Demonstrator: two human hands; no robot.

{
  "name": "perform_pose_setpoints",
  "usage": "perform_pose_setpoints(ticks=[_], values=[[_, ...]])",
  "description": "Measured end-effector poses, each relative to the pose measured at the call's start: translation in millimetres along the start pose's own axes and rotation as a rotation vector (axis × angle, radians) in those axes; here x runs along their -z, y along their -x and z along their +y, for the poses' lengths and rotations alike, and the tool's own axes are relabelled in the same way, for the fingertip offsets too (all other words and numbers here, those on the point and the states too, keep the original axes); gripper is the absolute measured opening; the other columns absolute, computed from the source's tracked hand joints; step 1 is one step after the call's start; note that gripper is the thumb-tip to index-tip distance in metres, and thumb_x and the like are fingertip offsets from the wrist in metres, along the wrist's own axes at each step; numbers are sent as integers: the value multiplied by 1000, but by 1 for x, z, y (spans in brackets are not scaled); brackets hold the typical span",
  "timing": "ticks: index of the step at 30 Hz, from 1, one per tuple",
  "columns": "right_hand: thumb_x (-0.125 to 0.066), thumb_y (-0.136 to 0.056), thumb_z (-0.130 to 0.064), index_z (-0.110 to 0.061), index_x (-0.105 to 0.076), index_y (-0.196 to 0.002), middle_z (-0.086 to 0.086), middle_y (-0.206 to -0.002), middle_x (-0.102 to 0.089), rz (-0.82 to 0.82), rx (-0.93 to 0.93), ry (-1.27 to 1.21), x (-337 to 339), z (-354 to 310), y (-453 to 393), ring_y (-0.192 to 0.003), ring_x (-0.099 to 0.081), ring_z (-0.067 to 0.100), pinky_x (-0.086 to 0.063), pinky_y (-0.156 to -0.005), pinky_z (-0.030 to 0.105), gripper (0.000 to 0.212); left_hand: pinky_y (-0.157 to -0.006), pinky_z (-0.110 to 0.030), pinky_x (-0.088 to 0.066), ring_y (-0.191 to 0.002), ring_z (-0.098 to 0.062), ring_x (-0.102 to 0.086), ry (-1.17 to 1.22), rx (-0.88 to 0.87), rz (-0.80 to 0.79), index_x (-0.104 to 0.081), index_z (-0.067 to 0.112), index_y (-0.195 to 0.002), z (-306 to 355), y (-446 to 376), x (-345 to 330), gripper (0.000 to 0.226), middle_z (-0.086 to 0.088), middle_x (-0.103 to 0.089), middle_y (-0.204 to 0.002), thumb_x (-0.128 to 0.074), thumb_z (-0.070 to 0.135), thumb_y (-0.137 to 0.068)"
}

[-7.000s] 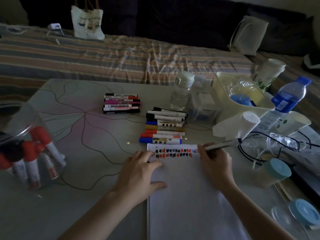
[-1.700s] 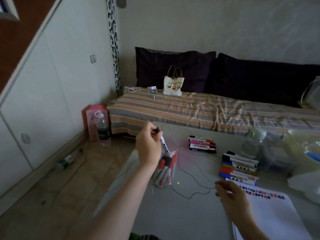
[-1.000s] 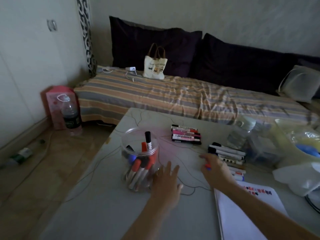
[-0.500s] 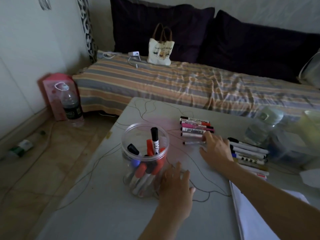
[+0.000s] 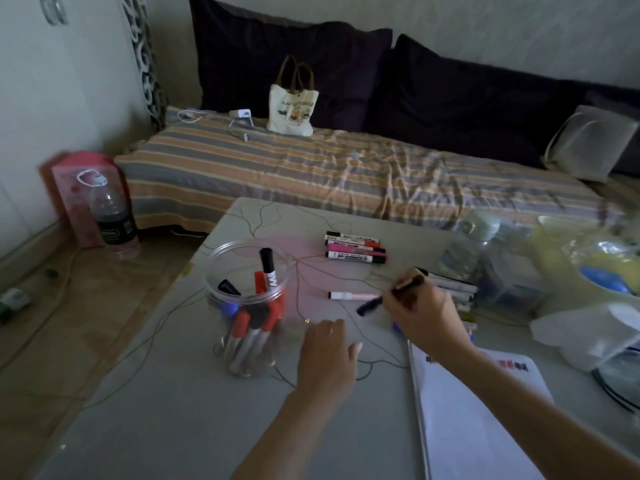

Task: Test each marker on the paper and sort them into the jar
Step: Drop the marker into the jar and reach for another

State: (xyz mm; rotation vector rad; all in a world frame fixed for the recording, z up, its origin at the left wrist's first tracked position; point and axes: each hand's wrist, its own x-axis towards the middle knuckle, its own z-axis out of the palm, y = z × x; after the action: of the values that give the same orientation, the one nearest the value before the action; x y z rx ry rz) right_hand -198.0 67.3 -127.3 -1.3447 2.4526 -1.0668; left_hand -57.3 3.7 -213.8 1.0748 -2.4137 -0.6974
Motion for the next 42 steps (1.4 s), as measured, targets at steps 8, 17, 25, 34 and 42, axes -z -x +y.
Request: perform_pose_setpoints(ticks=[8, 17, 25, 34, 42], values=[[-60, -94, -12, -3, -65, -84, 13, -68, -69, 59, -574, -773, 45, 63, 96, -56, -54, 17, -37, -51, 26, 14, -78, -10, -46, -97, 0, -60, 460, -32, -144, -58, 26, -116, 63, 19, 0, 20, 12, -61, -115, -54, 30, -97], [-67, -90, -19, -1, -67, -93, 11, -68, -63, -45, -630, -1000, 53, 68, 105, -59, -58, 15, -44, -53, 25, 18, -65, -11, -45, -76, 0, -63, 510, -135, -314, -70, 28, -100, 90, 23, -11, 11, 14, -69, -84, -63, 23, -93], [-66, -83, -14, 6, -67, -87, 17, -69, -68, 29, -389, -898, 64, 78, 108, -57, -60, 22, -49, -53, 27, 20, -60, -21, -37, -59, -3, -48, 466, -131, -424, -63, 27, -76, 99, 14, -17, 33, 14, -53, -61, -44, 38, -100], [-63, -87, -19, 2, -68, -85, 13, -66, -66, 69, -324, -817, 73, 86, 114, -56, -56, 19, -44, -51, 25, 22, -54, -20, -33, -52, -7, -41, 603, -56, -522, -69, 15, -87, 115, 16, -18, 39, 9, -50, -60, -41, 38, -101], [-62, -91, -16, 6, -68, -81, 13, -61, -63, 133, -342, -811, 77, 94, 121, -51, -52, 19, -42, -46, 23, 25, -56, -12, -40, -56, 0, -51, 539, -146, -500, -67, 24, -87, 125, 24, -19, 21, 12, -57, -65, -50, 30, -99]])
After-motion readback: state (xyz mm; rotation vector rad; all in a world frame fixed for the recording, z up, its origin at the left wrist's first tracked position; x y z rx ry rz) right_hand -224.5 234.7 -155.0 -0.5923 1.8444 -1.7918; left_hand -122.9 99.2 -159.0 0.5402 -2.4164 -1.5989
